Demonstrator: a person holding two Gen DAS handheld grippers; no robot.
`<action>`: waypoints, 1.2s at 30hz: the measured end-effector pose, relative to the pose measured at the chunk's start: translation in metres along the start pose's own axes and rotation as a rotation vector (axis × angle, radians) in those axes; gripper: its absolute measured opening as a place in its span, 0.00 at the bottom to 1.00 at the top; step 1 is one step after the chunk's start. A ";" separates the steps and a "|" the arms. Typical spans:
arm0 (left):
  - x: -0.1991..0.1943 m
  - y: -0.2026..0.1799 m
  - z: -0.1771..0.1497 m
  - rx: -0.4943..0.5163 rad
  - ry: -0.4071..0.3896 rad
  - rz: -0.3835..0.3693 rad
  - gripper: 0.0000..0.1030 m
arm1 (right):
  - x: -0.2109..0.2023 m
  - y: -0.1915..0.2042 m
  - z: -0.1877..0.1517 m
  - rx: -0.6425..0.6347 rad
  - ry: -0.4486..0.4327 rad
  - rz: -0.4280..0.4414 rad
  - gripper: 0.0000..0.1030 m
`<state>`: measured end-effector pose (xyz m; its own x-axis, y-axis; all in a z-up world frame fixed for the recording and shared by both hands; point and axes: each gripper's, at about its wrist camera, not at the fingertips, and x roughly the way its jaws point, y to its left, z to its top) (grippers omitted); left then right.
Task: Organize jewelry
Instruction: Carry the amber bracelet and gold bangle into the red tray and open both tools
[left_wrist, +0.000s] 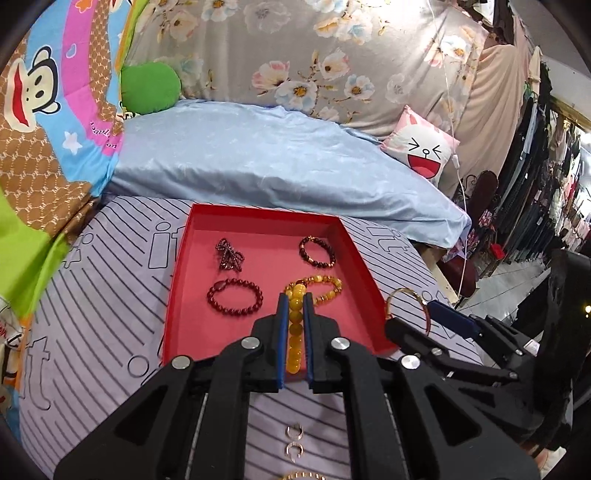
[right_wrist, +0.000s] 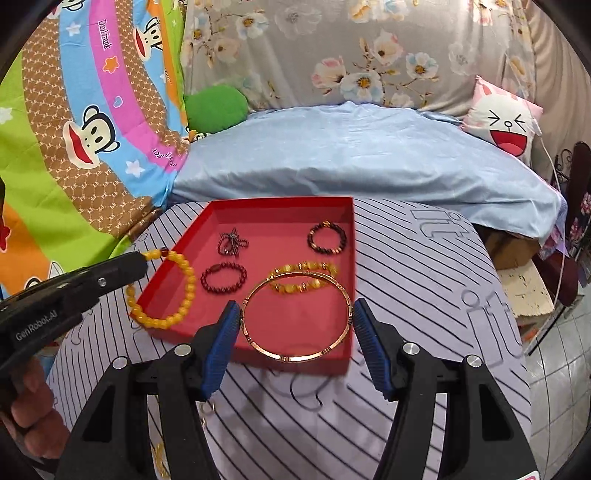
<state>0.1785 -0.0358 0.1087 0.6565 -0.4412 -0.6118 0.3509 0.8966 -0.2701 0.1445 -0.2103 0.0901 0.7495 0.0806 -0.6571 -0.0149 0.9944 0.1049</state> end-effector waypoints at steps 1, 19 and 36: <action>0.009 0.003 0.003 -0.006 0.006 0.004 0.07 | 0.005 0.002 0.002 -0.004 0.001 0.003 0.58; 0.077 0.031 -0.011 -0.007 0.101 0.097 0.07 | 0.082 0.012 0.000 -0.035 0.096 -0.021 0.58; 0.086 0.036 -0.019 -0.010 0.105 0.153 0.07 | 0.091 0.013 -0.005 -0.056 0.106 -0.057 0.59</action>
<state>0.2344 -0.0407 0.0322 0.6280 -0.2941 -0.7205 0.2458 0.9534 -0.1749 0.2093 -0.1896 0.0273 0.6762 0.0278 -0.7362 -0.0137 0.9996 0.0252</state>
